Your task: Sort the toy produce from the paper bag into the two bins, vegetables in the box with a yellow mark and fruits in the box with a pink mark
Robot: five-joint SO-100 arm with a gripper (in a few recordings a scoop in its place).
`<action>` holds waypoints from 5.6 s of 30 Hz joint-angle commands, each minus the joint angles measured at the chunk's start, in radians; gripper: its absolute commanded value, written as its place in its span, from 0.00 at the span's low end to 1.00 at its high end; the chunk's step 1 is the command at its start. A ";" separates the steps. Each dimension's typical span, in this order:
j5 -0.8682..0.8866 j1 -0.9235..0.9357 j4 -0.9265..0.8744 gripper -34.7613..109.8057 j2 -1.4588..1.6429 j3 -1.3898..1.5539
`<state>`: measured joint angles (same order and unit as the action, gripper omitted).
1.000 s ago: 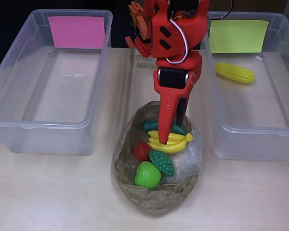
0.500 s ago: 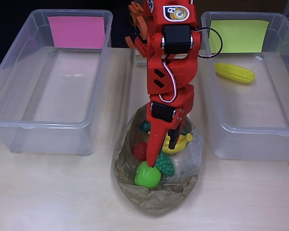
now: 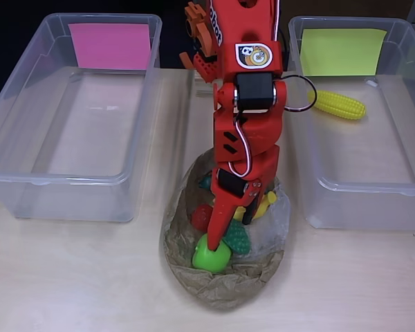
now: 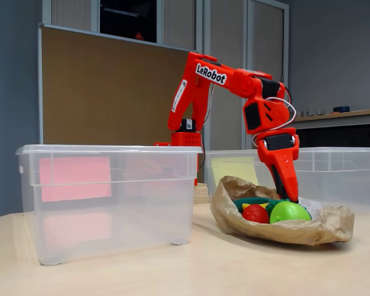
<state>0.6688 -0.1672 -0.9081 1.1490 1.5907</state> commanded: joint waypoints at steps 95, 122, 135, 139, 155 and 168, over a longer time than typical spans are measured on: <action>0.810 -0.804 -0.738 0.24 0.603 -0.210; 1.186 -0.991 -0.012 0.36 0.583 0.462; 0.376 -0.747 -0.167 0.40 0.655 0.055; -0.044 -0.586 -0.153 0.36 0.638 -0.106; -0.522 0.100 -0.410 0.37 0.657 0.209; -0.370 -0.026 -0.103 0.38 0.518 0.528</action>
<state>0.2730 -0.1611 -1.0477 1.6521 2.1062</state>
